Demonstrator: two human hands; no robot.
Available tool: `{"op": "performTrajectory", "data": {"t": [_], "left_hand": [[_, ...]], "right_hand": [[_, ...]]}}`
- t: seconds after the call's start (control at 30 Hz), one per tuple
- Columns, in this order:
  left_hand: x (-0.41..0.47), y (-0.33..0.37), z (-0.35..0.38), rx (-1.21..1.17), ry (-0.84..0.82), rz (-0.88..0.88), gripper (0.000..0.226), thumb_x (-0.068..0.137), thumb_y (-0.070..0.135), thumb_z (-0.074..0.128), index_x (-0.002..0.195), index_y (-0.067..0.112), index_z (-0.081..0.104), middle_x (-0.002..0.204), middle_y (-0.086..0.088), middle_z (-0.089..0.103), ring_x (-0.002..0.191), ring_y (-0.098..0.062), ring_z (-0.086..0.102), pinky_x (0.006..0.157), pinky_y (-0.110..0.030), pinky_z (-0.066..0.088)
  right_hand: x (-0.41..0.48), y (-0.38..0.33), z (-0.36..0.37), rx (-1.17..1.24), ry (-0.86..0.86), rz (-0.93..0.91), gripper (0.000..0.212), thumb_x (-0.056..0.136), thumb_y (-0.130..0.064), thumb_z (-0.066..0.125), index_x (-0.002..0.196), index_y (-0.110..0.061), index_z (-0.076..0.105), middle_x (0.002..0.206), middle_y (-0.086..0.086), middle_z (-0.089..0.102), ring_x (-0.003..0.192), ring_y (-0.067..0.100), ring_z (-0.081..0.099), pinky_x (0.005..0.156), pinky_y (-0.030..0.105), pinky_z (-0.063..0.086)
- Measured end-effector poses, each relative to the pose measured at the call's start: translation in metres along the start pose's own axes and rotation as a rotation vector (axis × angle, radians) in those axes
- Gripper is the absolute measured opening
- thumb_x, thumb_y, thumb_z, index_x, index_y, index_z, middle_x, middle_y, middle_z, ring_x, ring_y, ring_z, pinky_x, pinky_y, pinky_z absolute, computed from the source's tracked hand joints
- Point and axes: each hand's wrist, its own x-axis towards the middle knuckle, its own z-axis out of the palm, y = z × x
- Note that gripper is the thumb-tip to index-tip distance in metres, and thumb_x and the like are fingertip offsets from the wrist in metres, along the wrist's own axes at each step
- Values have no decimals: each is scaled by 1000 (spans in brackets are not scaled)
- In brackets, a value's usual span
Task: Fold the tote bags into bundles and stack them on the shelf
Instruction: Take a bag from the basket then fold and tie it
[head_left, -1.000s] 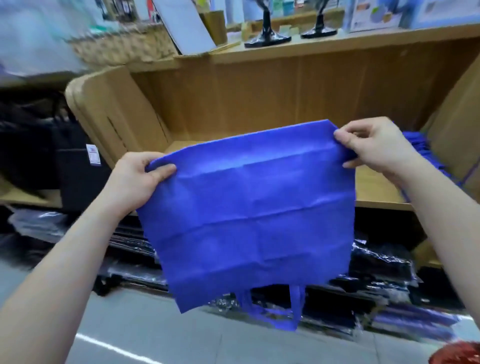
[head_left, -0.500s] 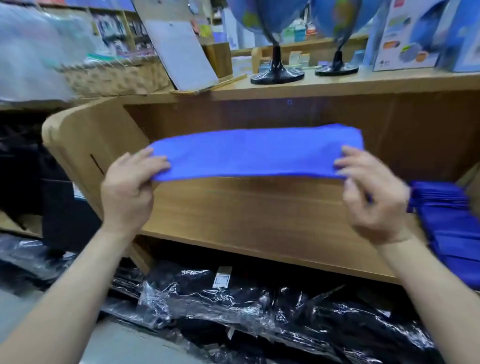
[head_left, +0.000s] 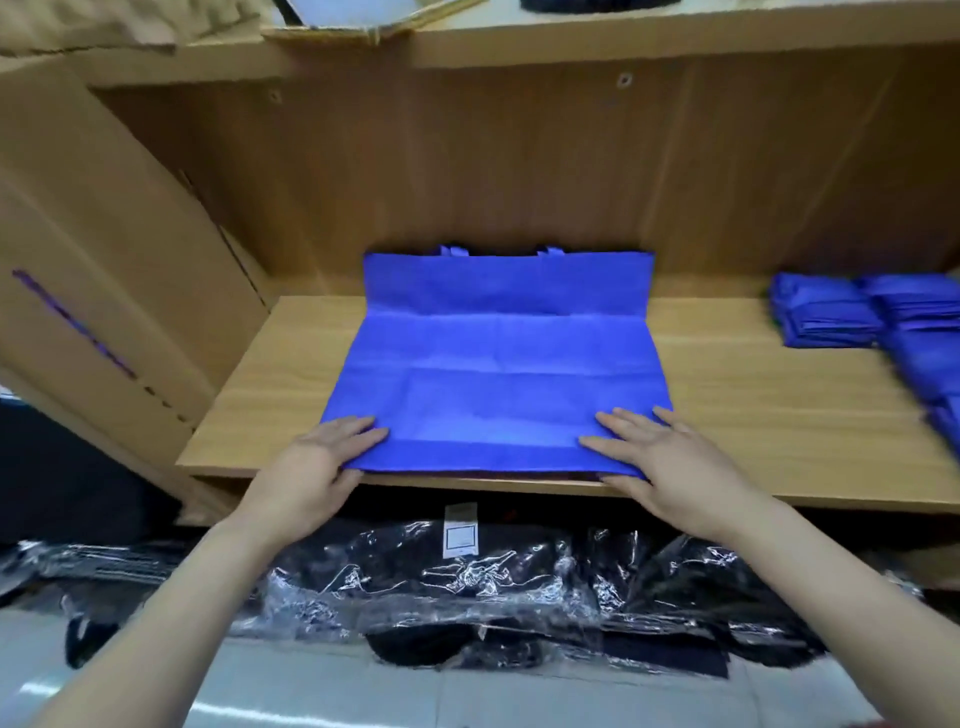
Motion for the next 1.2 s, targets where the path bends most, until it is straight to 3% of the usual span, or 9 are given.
{"op": "performTrajectory", "data": {"t": [0.1, 0.23, 0.33, 0.5, 0.6, 0.73, 0.93, 1.07, 1.2], "left_hand": [[3, -25, -8, -119, 76, 12, 46, 81, -3, 68, 121, 19, 68, 129, 4, 62, 125, -18, 54, 109, -26, 33], [6, -40, -16, -261, 164, -89, 12, 81, 11, 76, 90, 19, 78, 92, 6, 72, 99, -23, 62, 87, -27, 42], [8, -46, -15, -405, 180, -211, 29, 83, 24, 75, 64, 45, 67, 75, 1, 65, 81, -19, 56, 74, -32, 39], [12, -41, -8, -383, 232, -284, 14, 85, 29, 71, 73, 25, 66, 73, -12, 62, 74, -29, 55, 69, -37, 42], [11, -37, -7, -325, 270, -361, 15, 81, 34, 76, 78, 22, 66, 72, -6, 59, 73, -25, 56, 69, -35, 44], [2, -30, -11, -233, 286, -310, 20, 78, 28, 79, 78, 11, 68, 67, 10, 51, 77, -25, 52, 71, -36, 44], [-1, -43, -9, -19, 258, -86, 34, 87, 43, 60, 81, 10, 63, 75, 3, 56, 78, -26, 49, 69, -38, 43], [-1, -41, -9, -141, 277, -125, 13, 89, 17, 69, 90, 6, 63, 85, -5, 63, 84, -28, 55, 70, -32, 38], [10, -40, -13, -167, 259, -186, 13, 90, 22, 65, 93, 11, 59, 76, -6, 64, 72, -31, 58, 63, -34, 41]], "right_hand": [[5, -6, 4, 298, 71, 42, 38, 95, -35, 58, 133, -31, 57, 148, -9, 40, 143, 9, 29, 117, 23, 16], [-1, -16, -4, 681, 98, 205, 30, 76, -40, 65, 105, -35, 71, 121, -24, 57, 122, -16, 43, 112, 16, 28], [-5, -26, 1, 837, 172, 358, 23, 71, -37, 76, 94, -34, 74, 118, -15, 62, 113, -18, 50, 104, 10, 33], [-10, -43, 9, 847, 400, 509, 6, 78, -22, 78, 83, -23, 77, 83, -22, 70, 81, -10, 60, 77, 11, 44], [-6, -48, 9, 796, 481, 479, 34, 84, -13, 74, 56, -26, 58, 46, -19, 50, 49, 0, 45, 52, 11, 32], [-3, -48, 11, 499, 523, 522, 22, 81, -22, 77, 73, -10, 61, 62, -6, 50, 64, 19, 46, 63, 30, 37], [1, -41, 12, 170, 446, 449, 25, 89, -28, 66, 80, -15, 47, 67, 2, 52, 64, 30, 47, 59, 33, 31], [3, -39, 11, 145, 430, 395, 24, 91, -25, 63, 82, -14, 43, 76, 2, 49, 62, 35, 51, 54, 35, 36], [6, -31, 8, 226, 372, 418, 25, 91, -28, 62, 82, -16, 43, 68, 1, 51, 62, 32, 48, 57, 38, 40]]}}
